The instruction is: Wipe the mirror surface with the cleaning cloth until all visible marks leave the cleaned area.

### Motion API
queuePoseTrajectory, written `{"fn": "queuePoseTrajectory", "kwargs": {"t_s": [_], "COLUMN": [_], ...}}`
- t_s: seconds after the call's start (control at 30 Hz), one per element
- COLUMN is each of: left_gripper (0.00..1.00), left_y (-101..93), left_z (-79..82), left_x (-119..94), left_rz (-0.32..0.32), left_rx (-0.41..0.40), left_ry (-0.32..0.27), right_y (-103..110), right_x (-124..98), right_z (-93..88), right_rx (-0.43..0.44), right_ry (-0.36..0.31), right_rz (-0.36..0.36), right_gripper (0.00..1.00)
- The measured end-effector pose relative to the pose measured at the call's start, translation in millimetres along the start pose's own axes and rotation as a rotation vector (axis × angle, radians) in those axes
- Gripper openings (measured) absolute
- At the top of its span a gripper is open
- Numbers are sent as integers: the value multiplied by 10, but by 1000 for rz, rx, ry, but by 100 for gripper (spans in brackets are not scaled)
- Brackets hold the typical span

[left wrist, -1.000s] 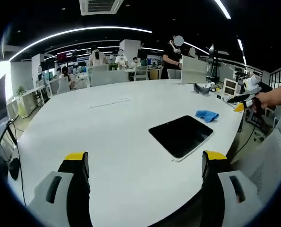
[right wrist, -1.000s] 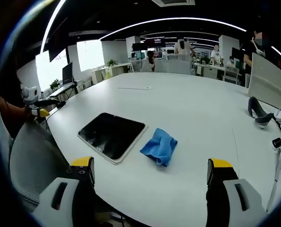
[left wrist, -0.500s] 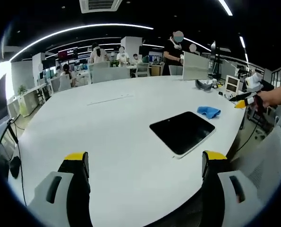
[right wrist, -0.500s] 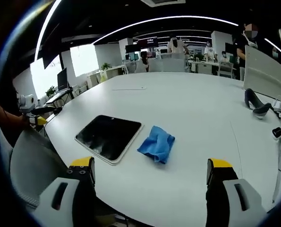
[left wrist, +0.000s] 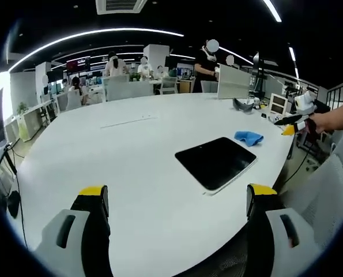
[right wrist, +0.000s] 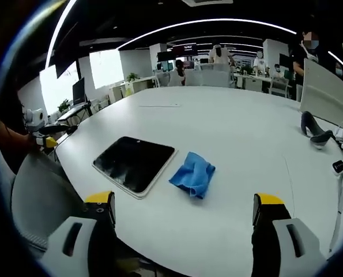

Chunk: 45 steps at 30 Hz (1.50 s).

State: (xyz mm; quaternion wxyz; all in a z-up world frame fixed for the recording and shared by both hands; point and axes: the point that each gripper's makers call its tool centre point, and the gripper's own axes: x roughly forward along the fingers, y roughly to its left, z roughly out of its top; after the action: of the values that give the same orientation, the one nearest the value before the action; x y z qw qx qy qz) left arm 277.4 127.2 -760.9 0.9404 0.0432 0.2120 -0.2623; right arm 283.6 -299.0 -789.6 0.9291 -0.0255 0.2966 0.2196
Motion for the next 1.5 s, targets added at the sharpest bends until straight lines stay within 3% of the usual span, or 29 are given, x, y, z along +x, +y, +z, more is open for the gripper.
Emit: {"fn": "queuePoseTrajectory", "kwargs": {"t_s": [0.33,0.63,0.97,1.23,1.3,1.5], "left_gripper": [99,99,99,99,99,99], "left_y": [30,30,97,55,70,106], "left_z": [-13,38,-8,-50,0,-37], "left_x": [-7,-26,-3,6,-10,-3], "left_rz": [14,6,38,21,24,30], "left_rx": [-7,-11,-18,-11,-8,-41], "left_ry": [11,-16,6,27,-1,14], "right_y": [-57,-27,-34,18,72,5], "right_x": [5,10,-20,-16,-13,-57], "right_z": [-2,14,24,-77,-34,62], "right_rx": [28,11,36,67,80,70], "right_ry": [-7,0,-8,20,19,-1], "right_rz": [-24,-29,-32,-25,3,-24], "right_gripper": [98,98,98,98,98,98]}}
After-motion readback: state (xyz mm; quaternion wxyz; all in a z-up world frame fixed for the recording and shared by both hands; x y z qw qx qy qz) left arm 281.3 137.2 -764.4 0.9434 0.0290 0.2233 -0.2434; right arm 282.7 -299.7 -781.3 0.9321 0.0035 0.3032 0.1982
